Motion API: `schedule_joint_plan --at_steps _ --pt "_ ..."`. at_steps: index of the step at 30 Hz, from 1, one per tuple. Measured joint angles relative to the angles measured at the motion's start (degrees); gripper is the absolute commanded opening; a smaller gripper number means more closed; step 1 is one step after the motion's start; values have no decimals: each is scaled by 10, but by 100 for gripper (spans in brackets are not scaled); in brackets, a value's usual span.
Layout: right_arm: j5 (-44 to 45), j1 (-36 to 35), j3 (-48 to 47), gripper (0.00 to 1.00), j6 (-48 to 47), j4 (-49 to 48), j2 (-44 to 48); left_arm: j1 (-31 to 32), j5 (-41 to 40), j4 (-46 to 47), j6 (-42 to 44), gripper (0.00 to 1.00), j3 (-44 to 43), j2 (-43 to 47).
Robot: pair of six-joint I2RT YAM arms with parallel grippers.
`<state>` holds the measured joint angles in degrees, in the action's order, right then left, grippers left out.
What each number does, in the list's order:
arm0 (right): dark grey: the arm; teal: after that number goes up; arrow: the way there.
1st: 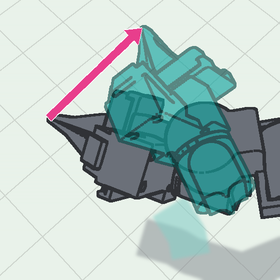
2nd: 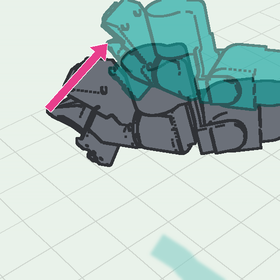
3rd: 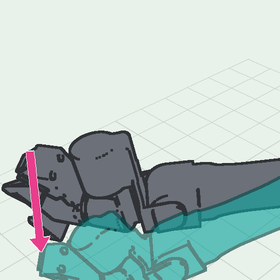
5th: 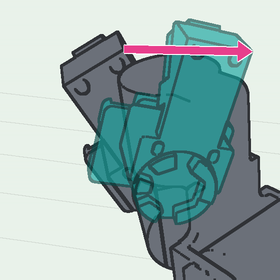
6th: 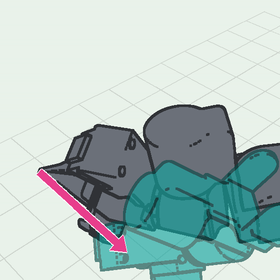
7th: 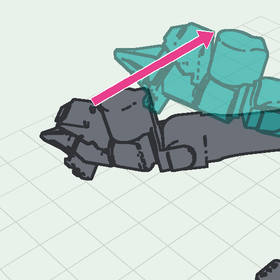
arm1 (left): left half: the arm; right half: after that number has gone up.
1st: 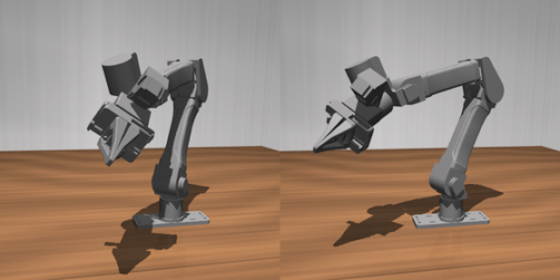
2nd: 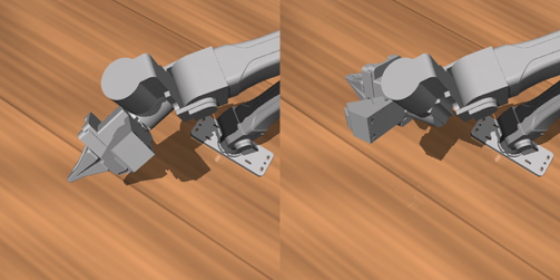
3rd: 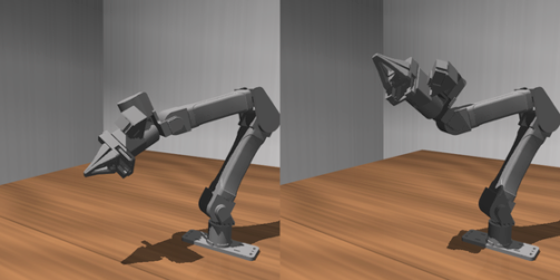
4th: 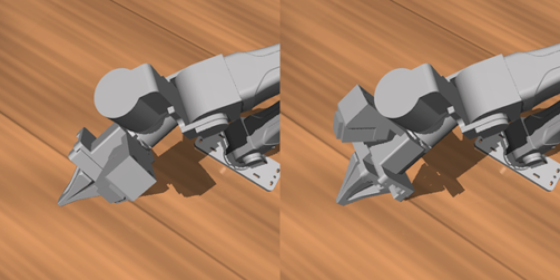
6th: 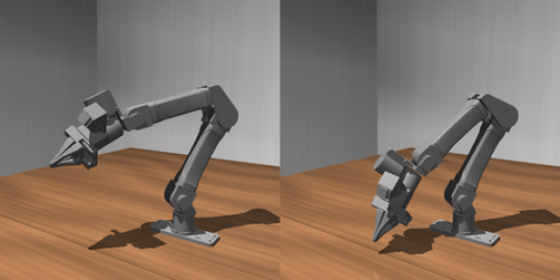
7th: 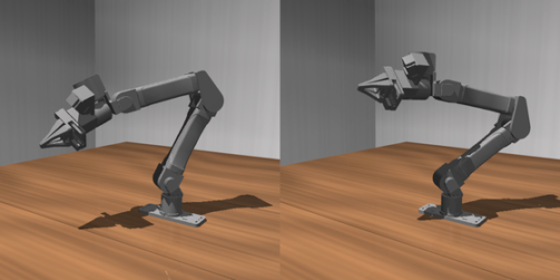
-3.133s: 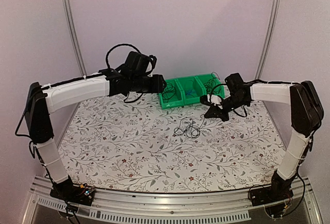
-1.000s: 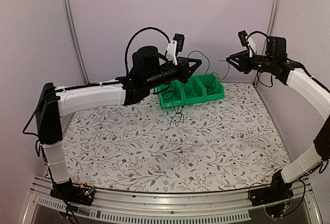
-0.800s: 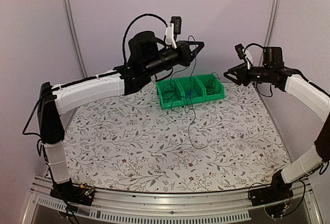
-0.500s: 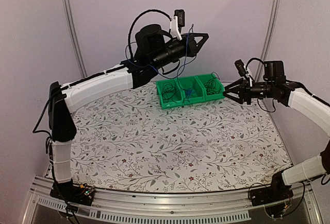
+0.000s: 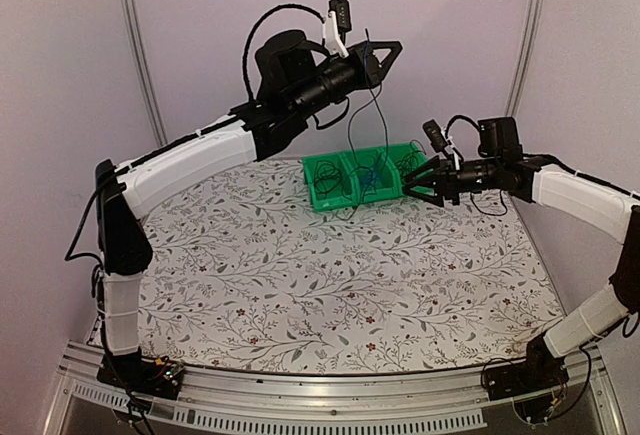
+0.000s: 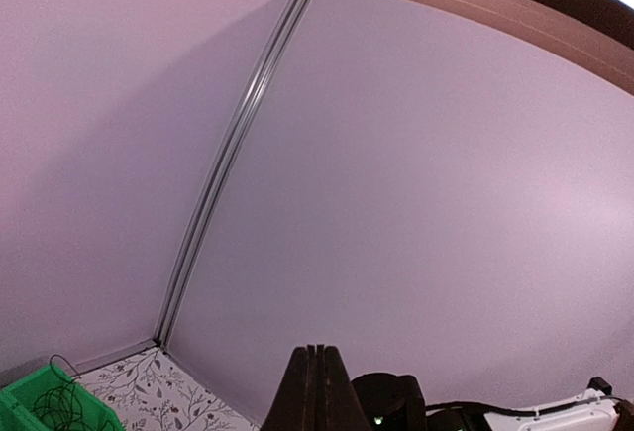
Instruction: Untangle the cables
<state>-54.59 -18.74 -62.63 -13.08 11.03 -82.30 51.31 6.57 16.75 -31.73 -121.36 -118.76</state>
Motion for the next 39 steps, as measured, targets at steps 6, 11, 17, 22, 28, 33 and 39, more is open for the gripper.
schedule_joint_plan --at_steps 6,11,17,22,28,33,39 --pt "-1 -47 -23 45 -8 -2 -7 0 -13 0 -6 0 -3 0" --pt "1 -68 -62 44 -22 -5 -7 0 -19 0 -12 0 -3 0" --pt "38 -79 -86 37 -29 -21 -29 1 -19 0 -20 0 -8 0" --pt "47 -80 -106 35 -35 -16 -64 1 -19 1 -24 0 -15 0" --pt "34 -93 -112 36 -46 -7 -82 3 -17 1 -27 0 -24 -1" --pt "30 -101 -118 38 -45 -8 -89 4 -13 1 -31 0 -27 -1" --pt "30 -102 -148 42 -22 -22 -119 4 -11 0 -35 0 -28 -3"
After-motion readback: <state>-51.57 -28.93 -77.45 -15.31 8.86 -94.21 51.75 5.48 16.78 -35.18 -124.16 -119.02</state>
